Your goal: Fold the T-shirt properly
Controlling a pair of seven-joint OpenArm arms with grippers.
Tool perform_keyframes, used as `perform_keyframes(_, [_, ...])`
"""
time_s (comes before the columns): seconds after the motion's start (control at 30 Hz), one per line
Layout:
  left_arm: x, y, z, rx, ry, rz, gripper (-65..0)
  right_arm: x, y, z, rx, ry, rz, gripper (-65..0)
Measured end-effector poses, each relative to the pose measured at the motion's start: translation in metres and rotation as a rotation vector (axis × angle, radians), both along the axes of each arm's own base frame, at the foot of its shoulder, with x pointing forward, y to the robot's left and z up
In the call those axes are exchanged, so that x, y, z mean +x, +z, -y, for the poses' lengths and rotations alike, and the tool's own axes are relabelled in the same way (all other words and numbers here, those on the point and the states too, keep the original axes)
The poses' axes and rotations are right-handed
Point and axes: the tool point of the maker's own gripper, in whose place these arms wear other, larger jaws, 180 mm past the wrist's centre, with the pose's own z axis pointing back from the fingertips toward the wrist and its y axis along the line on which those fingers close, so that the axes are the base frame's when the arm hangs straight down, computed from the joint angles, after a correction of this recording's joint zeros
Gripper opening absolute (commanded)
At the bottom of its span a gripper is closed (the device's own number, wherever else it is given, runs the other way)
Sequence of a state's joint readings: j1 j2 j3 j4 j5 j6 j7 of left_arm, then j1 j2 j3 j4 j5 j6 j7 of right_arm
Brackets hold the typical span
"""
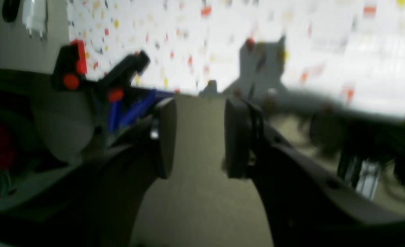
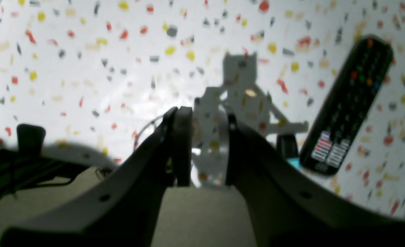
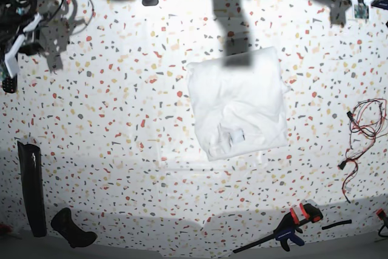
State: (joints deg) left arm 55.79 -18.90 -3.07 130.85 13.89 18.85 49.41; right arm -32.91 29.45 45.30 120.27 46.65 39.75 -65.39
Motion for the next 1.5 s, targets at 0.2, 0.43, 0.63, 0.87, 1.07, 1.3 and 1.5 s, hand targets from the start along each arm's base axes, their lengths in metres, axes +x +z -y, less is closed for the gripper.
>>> perform_keyframes(0.2, [-0.051,-0.009,0.0,-0.002,0.007,-0.152,-43.1,-0.06,-0.001,0.003,-0.008,-0.069,-0.102,-52.0])
perform_keyframes(0.43, [-0.109,-0.01,0.002,-0.016,0.014,-0.317,-43.1,-0.13,-0.012,0.006,-0.016,-0.139,-0.282,-52.0])
perform_keyframes(0.63, [-0.145,-0.052,0.024,-0.194,-0.055,-0.446,-43.1,-0.187,-0.035,-0.009,0.08,-0.218,-0.447,-52.0])
perform_keyframes(0.87, [-0.213,-0.158,0.006,-0.28,-0.044,-0.605,-43.1,-0.259,-0.136,-0.017,0.279,-0.343,-0.707,-52.0])
perform_keyframes(1.07, [-0.244,-0.222,-0.043,-0.213,0.073,-0.681,-43.1,-0.302,-0.214,0.014,0.253,-0.411,-0.942,-52.0])
perform_keyframes(1.3, [-0.193,-0.269,-0.04,-0.27,0.131,-0.659,-43.1,-0.275,-0.256,0.029,0.248,-0.421,-0.994,-52.0])
perform_keyframes(1.5, [-0.182,-0.285,-0.008,-0.369,0.175,-0.673,-43.1,-0.235,-0.282,0.031,0.08,-0.216,-0.979,-52.0])
